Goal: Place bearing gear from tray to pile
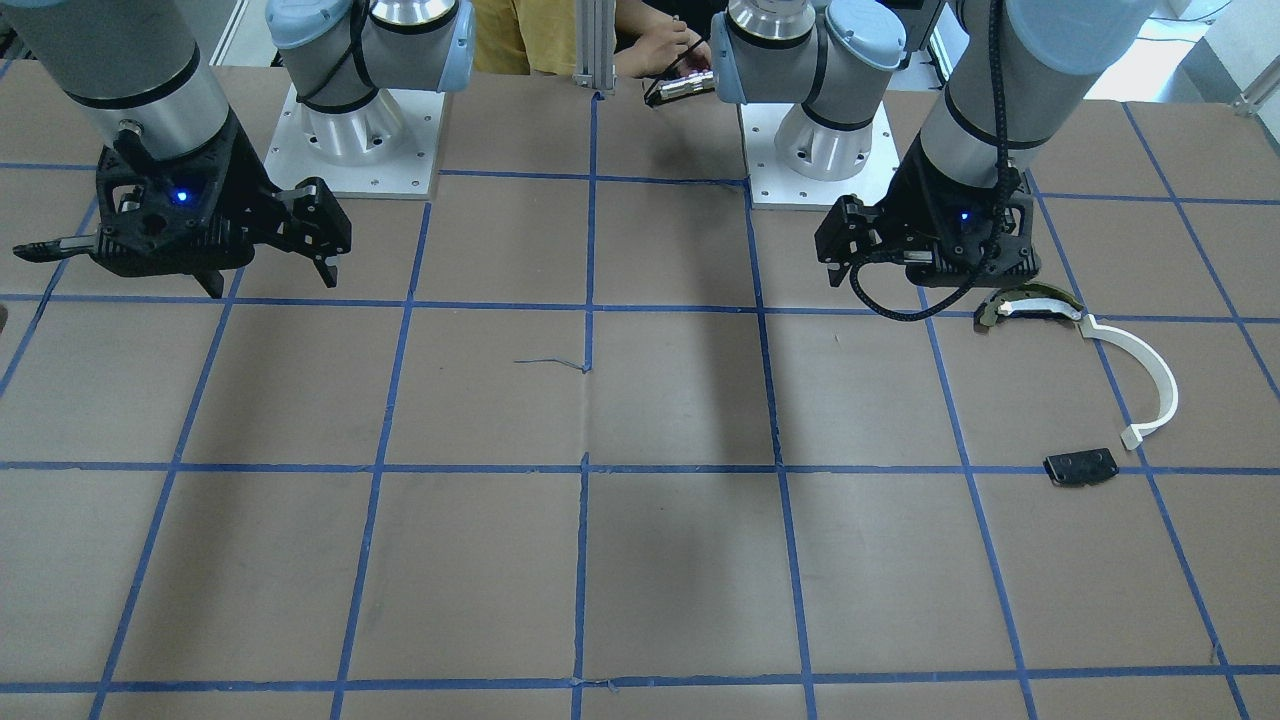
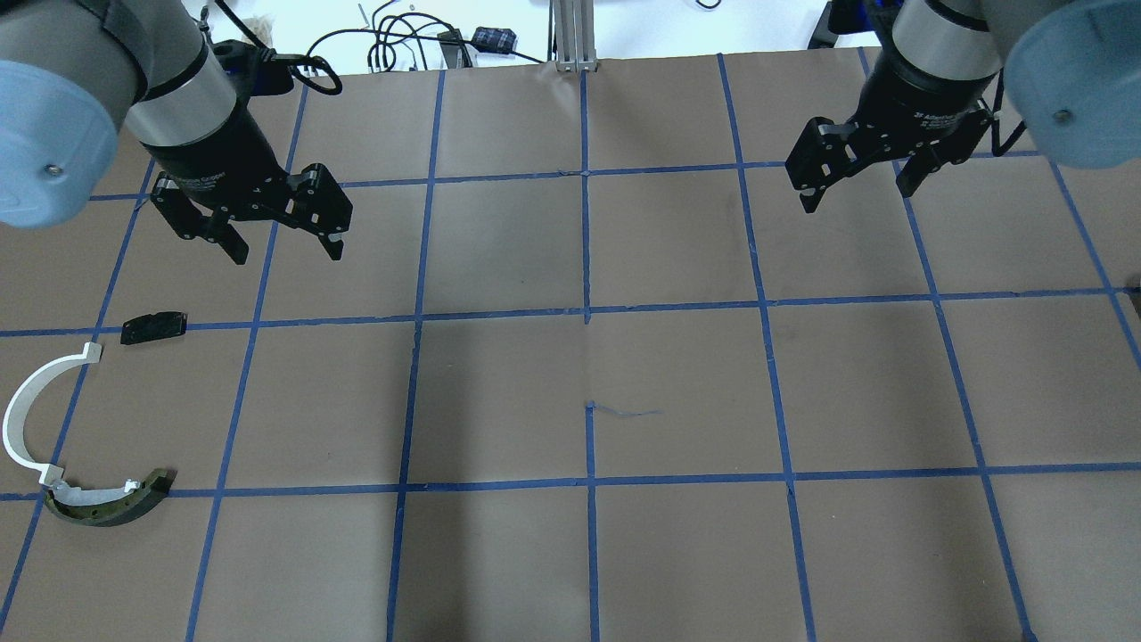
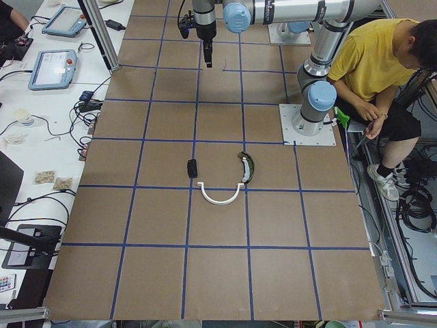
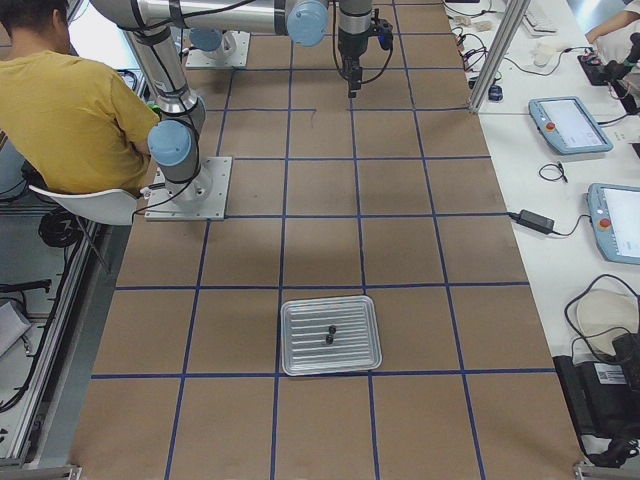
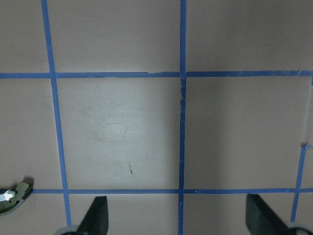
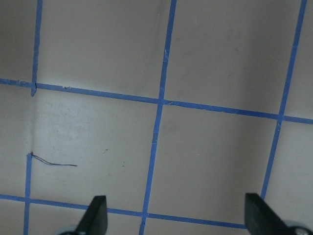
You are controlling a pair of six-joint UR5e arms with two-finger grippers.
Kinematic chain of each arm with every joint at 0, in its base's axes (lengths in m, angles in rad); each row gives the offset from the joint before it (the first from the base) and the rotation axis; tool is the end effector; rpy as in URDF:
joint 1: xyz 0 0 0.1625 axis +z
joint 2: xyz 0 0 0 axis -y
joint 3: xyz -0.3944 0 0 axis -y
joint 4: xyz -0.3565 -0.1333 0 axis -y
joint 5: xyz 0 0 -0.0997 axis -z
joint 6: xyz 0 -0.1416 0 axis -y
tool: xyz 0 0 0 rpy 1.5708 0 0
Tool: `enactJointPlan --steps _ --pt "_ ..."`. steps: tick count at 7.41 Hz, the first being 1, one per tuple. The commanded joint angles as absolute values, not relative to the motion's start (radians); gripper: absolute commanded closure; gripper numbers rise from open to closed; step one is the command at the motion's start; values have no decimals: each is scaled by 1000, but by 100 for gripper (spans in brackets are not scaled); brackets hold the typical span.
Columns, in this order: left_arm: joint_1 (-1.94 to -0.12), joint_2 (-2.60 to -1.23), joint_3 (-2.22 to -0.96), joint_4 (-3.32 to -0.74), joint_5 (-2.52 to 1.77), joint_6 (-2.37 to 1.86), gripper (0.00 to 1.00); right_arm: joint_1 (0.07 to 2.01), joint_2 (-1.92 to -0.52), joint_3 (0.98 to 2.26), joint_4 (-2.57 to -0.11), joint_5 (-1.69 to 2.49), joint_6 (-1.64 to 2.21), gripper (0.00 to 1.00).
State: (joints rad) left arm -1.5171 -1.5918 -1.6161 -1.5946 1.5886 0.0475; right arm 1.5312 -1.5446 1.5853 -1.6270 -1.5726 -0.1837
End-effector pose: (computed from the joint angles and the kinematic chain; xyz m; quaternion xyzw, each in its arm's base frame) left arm -0.1064 -0.4569 0.3832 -0.0027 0.9989 0.0454 0.0066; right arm 0.1144 -0.4733 0.4022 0.0720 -0.9974 0.0076 0.0018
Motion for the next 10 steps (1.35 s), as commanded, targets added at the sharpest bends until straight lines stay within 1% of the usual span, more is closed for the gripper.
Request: enactJointPlan --steps 1,2,3,4,6,8,10 --pt "-1517 -1594 -1617 -1592 1577 48 0 1523 -1543 1565 -1629 -1586 -177 0" --pt "-1517 -1594 -1617 -1594 1578 48 0 1517 -1539 1572 -1637 -1582 -192 0" --pt "-1517 -1591 -1617 -1592 1574 48 0 1469 -1510 1571 -1644 -1589 -304 0" --pt "-1517 -1591 -1617 -1592 1574 48 0 1347 -1496 1572 -1646 -1591 -554 0" --pt "-1517 -1591 -1617 -1592 1575 48 0 1074 -1467 1577 -1660 -1589 -937 0" --pt "-1517 -1588 -1617 -1592 1574 48 0 881 -1303 1578 -1927 -1647 -1210 0" --pt "-1517 -1588 -1617 -1594 1575 48 0 694 -1173 1578 -2025 -1628 -1473 0"
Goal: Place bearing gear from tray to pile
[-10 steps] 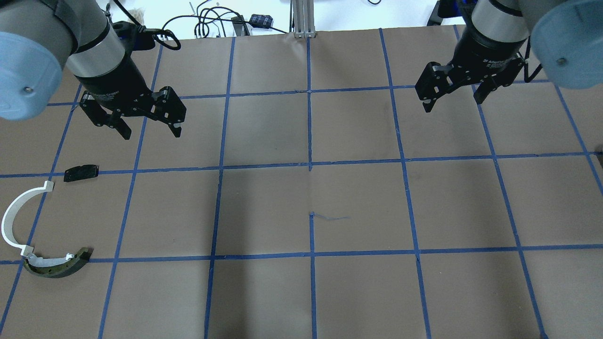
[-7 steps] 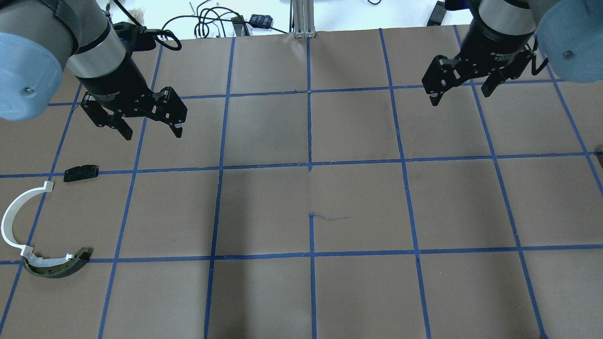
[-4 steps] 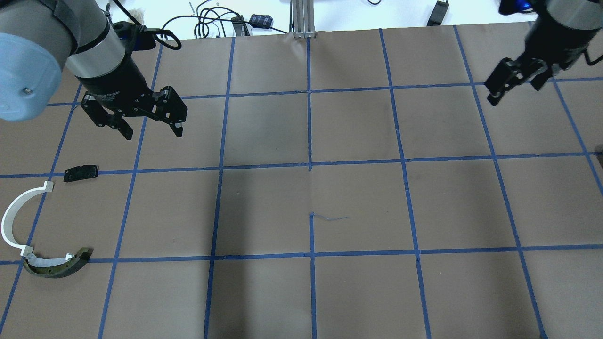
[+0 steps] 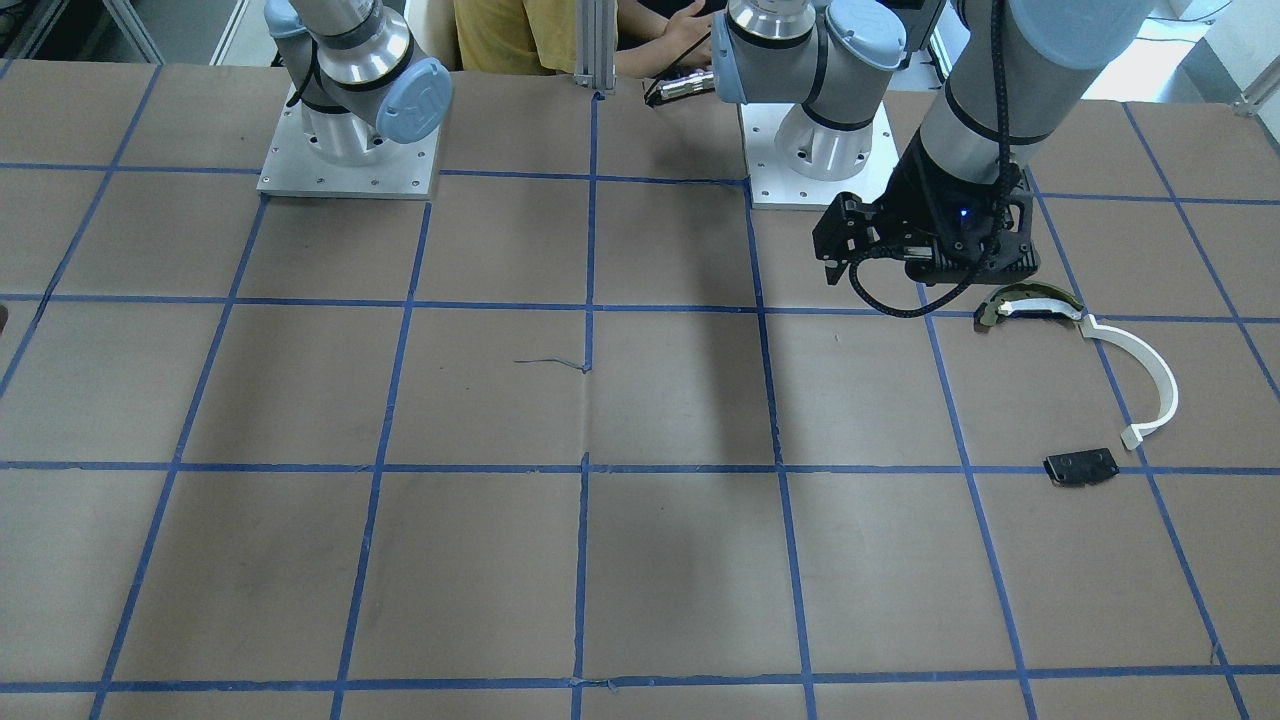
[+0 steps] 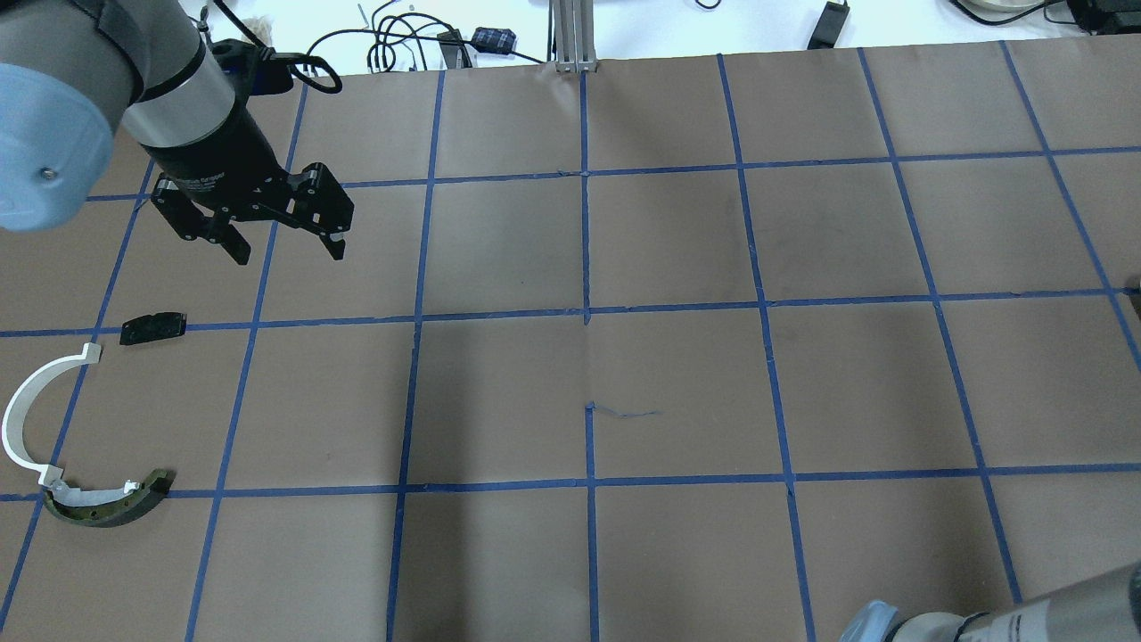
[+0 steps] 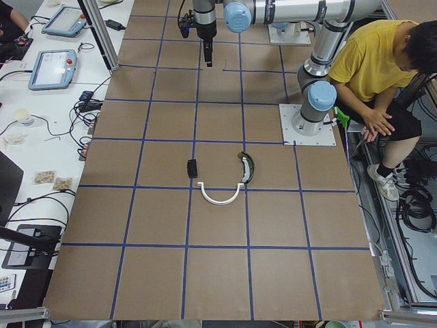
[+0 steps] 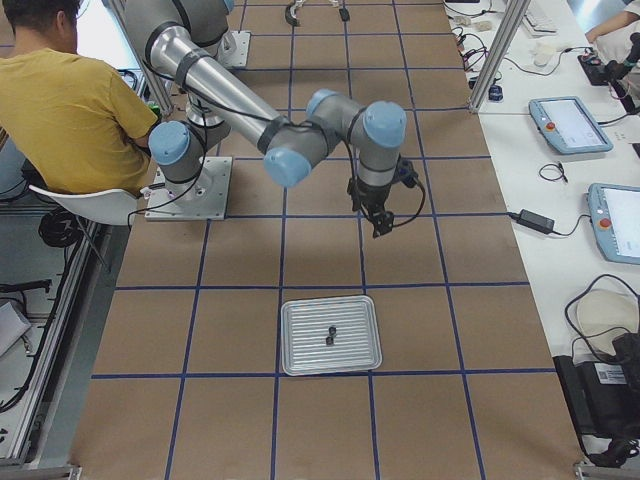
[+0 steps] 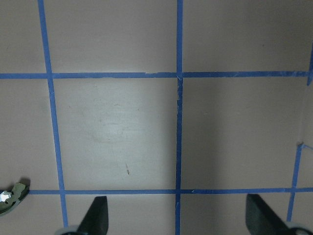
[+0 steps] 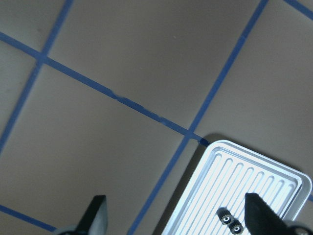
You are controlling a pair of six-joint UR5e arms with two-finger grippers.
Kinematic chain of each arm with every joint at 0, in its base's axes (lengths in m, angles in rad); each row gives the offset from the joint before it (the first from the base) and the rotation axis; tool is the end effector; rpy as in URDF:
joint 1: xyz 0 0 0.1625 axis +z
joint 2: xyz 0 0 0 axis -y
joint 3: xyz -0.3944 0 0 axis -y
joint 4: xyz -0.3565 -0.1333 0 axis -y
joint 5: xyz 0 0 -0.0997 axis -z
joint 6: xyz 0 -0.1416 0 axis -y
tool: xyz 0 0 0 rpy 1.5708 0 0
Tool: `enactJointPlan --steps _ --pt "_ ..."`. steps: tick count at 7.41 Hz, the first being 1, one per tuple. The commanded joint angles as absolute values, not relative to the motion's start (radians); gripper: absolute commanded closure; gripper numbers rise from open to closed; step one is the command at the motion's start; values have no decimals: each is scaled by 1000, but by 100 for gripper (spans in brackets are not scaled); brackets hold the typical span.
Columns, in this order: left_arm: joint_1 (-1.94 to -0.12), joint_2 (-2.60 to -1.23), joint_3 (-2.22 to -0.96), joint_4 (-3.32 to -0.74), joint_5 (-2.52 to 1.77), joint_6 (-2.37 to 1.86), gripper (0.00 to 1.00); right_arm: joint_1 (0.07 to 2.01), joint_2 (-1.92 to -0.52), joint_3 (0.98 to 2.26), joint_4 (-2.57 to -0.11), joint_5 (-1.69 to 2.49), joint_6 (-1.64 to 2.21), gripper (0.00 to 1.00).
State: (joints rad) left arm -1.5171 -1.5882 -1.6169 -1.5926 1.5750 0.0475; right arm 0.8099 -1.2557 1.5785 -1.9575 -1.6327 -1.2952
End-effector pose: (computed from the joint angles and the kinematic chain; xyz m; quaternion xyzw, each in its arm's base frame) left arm -0.1084 -0.4564 0.3846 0.0030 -0.9991 -0.0427 0.0001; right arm -0.3021 -0.4978 0.2897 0.2628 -0.9638 -0.0100 0.0433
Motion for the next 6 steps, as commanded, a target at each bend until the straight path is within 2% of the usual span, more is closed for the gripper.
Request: enactJointPlan --steps 1,3,6 --pt "-1517 -1588 -1617 -1594 1575 48 0 649 -1116 1582 -2142 -1632 -1576 0" --pt "-1517 -1588 -1617 -1594 1575 48 0 641 -1011 1580 -2248 -1632 -1779 0" --pt "-1517 -1589 -1617 -1594 1575 48 0 589 -944 1588 -2253 -1631 -1987 0"
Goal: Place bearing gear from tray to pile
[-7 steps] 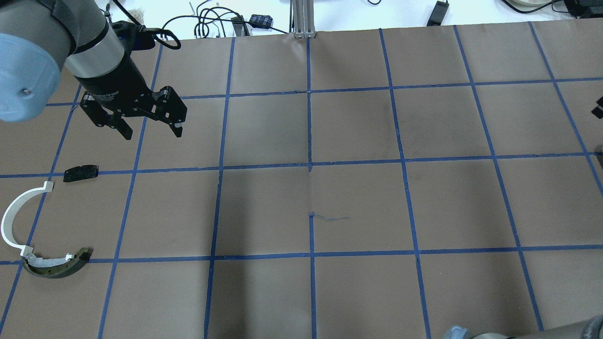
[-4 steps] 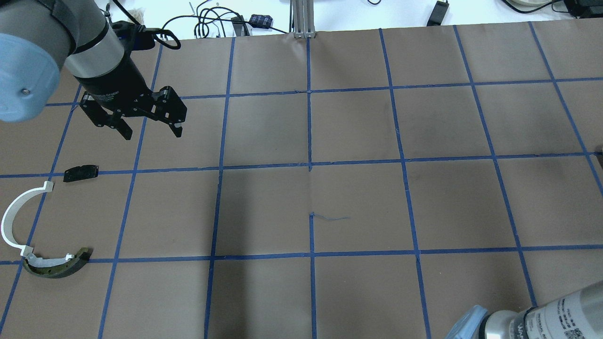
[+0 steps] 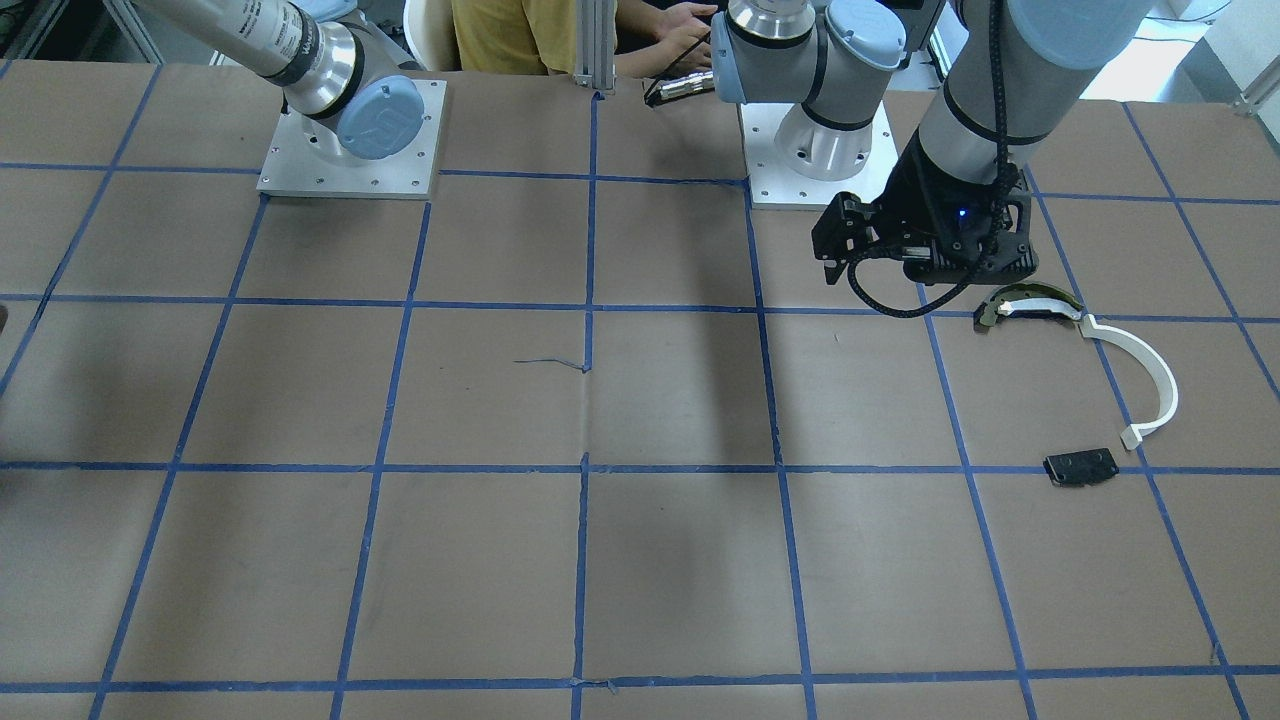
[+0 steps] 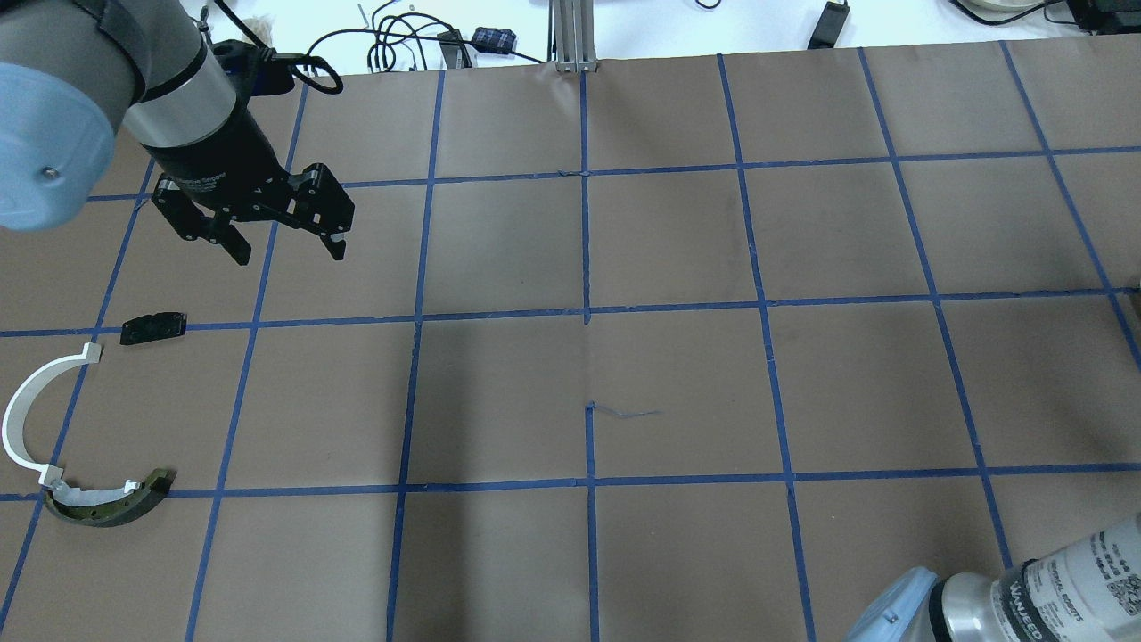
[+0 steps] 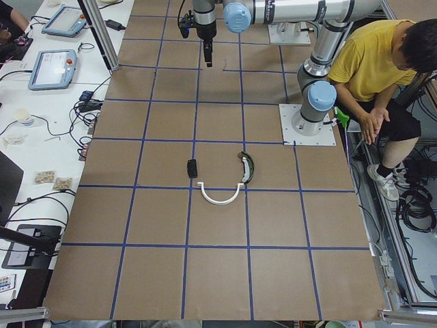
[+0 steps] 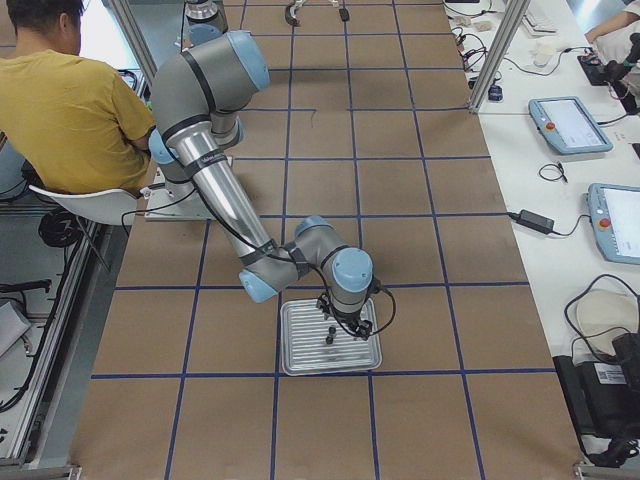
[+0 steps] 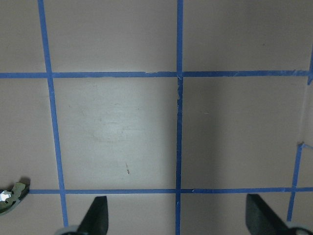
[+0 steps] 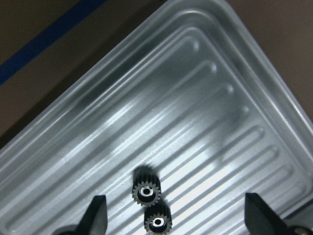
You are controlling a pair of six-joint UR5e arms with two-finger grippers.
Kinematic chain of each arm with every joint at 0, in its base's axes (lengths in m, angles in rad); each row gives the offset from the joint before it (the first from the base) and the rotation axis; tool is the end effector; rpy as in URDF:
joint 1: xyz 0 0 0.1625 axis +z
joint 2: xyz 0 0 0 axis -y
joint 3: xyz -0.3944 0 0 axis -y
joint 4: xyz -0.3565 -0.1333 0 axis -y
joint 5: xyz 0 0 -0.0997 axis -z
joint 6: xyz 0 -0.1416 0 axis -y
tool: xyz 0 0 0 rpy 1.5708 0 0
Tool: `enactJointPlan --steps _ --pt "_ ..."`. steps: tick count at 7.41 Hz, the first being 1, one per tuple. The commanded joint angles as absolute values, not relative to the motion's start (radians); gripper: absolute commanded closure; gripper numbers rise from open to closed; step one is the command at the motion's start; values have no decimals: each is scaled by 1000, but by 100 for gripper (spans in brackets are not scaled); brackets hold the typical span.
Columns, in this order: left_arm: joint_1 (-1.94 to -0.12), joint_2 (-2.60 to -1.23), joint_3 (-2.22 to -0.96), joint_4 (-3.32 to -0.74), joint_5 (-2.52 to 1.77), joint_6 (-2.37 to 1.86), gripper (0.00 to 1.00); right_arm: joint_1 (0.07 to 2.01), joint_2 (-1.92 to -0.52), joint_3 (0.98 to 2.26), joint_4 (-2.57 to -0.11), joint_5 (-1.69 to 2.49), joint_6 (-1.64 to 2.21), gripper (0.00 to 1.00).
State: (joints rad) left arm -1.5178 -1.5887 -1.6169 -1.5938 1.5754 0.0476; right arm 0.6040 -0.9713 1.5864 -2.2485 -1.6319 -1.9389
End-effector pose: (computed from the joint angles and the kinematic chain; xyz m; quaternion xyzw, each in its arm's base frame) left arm -0.1086 -0.4562 0.3843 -0.0026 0.9990 0.0436 0.0001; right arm -0.4412 -0.4559 0.1476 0.4658 -0.8838 -0.0266 0.0347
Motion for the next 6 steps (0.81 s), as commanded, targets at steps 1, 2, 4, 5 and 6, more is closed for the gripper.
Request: enactJointPlan --steps 1,2,4,5,6 --pt "-1519 -1589 -1617 -1594 1575 48 0 589 -945 1588 -2246 -1631 -1982 8" --pt "-1519 -1589 -1617 -1595 1575 48 0 589 -948 1588 -2234 -1632 -1973 10" --pt "-1519 -1591 -1618 -1595 1577 48 0 589 -951 1588 -2233 -1635 -1967 23" --pt "-1519 -1589 -1618 -1595 1577 48 0 592 -948 1588 -2237 -1644 -1967 31" --pt "-1519 -1591 -1618 -1597 1578 48 0 592 -950 1588 -2235 -1646 -1965 42"
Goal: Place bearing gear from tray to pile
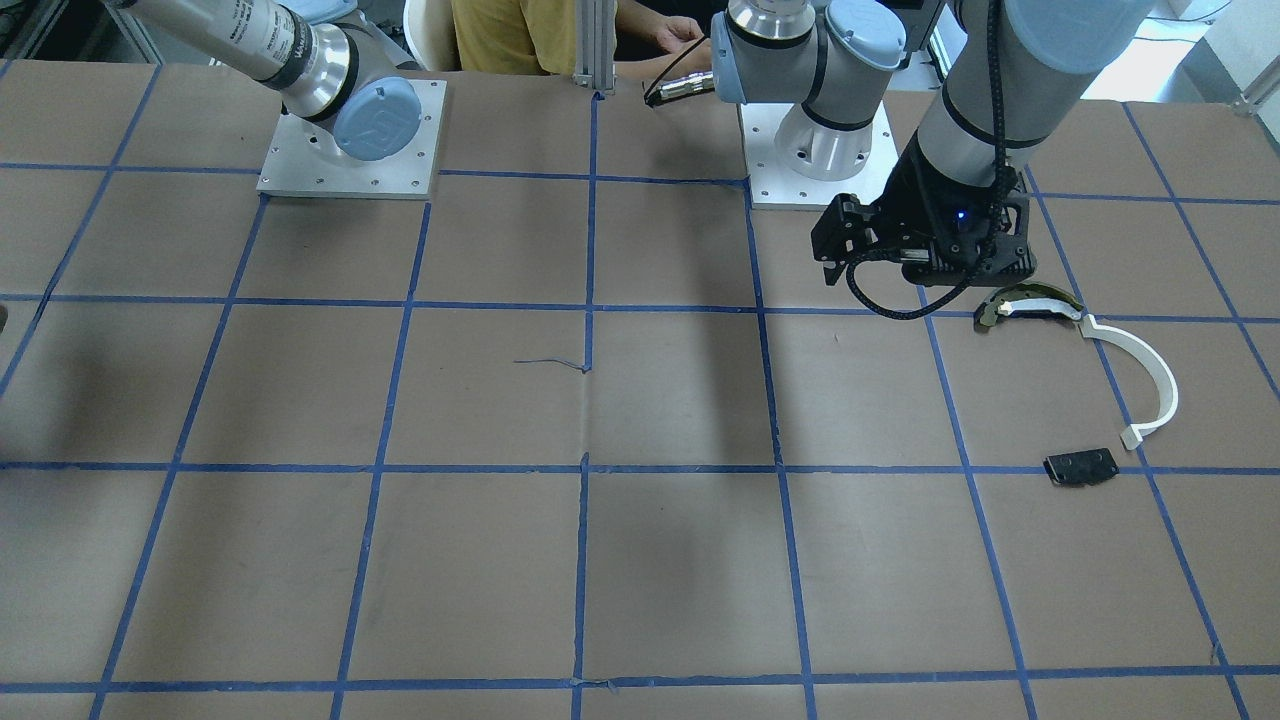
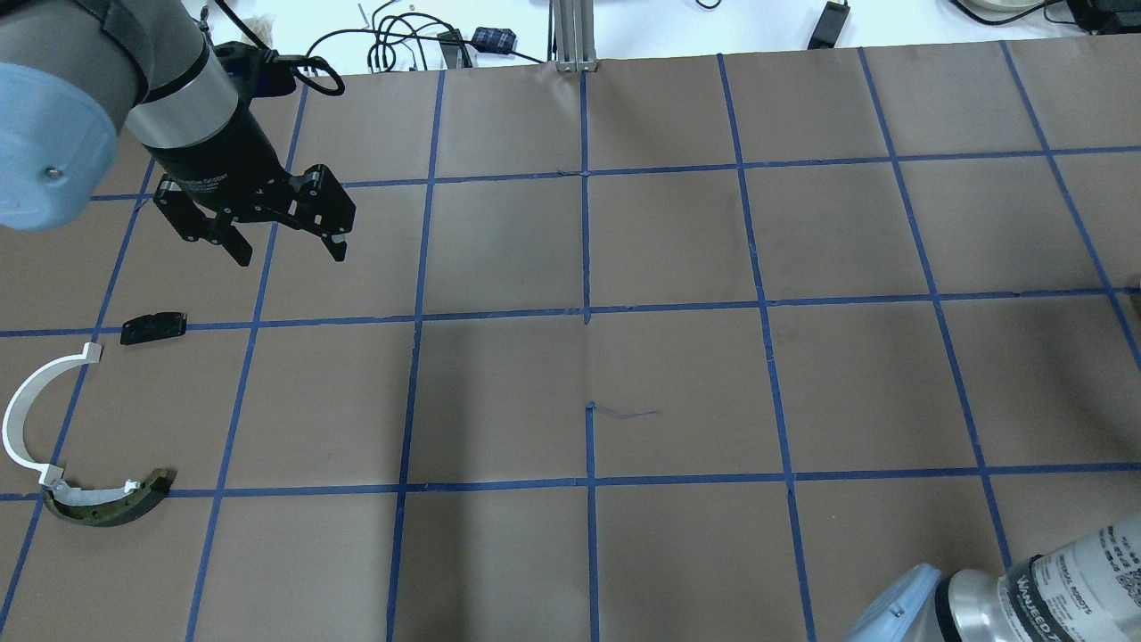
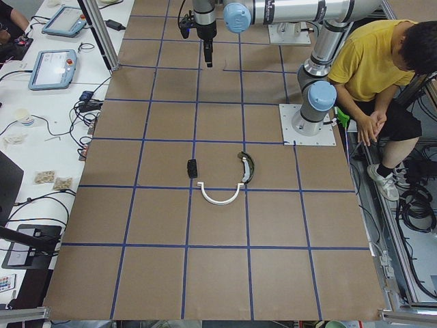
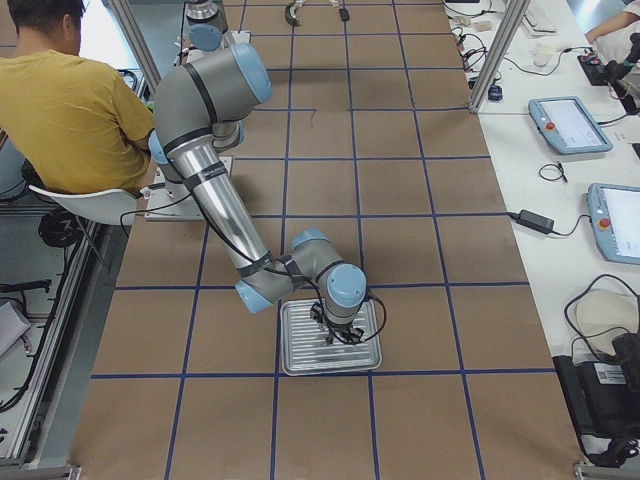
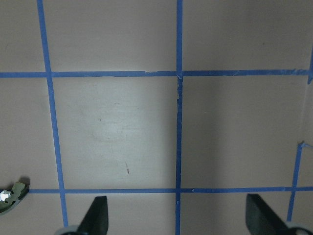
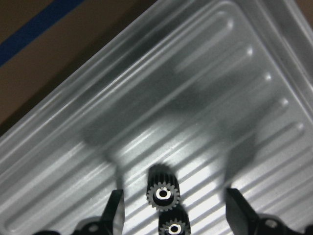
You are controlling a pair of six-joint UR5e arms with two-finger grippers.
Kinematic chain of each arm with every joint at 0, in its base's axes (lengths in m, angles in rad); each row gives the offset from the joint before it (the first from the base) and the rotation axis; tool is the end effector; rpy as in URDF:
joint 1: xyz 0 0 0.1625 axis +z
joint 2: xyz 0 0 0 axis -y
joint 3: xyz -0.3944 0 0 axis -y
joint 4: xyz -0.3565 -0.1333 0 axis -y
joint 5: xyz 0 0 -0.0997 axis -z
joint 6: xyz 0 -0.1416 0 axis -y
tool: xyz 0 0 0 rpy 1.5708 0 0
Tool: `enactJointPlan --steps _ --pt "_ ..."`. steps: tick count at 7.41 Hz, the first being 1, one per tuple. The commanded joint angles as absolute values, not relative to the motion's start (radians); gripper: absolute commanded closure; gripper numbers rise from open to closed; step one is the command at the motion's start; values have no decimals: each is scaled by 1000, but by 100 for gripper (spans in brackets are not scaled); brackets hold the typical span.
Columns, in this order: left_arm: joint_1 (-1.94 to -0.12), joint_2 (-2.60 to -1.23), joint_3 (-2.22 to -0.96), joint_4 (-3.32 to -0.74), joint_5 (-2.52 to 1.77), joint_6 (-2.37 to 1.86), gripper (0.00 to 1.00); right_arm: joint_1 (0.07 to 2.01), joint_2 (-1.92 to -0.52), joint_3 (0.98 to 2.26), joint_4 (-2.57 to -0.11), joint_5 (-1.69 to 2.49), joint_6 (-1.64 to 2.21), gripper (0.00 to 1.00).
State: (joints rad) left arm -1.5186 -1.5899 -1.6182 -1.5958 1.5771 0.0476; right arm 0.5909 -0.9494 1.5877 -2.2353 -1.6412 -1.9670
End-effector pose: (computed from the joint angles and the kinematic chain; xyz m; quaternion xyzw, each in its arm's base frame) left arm -0.1088 -0.4559 0.3830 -0.0022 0.9989 0.0458 0.0009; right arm -0.4456 -0.4474 0.1322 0.4730 -0.8803 -0.0338 0.0165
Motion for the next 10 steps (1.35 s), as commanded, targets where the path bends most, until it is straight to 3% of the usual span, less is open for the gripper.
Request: enactJointPlan --steps 1,2,3,7,10 --pt "-1519 -1591 -1618 -1597 1578 48 0 595 -953 1588 -2235 -1647 -1953 57" --pt "-1519 -1591 -1618 -1597 1580 48 0 595 -954 1586 -2230 -1651 -1910 82" --pt "-1519 -1591 -1618 -1598 1583 48 0 597 -960 1586 -2230 -1673 -1905 98" --pt "-1519 -1588 -1631 -1597 1589 48 0 678 -1095 1589 -2118 -1634 -1709 100" --pt "-1519 -1588 -1631 -1597 1586 48 0 1026 -1276 1687 -2031 -1656 -1065 100"
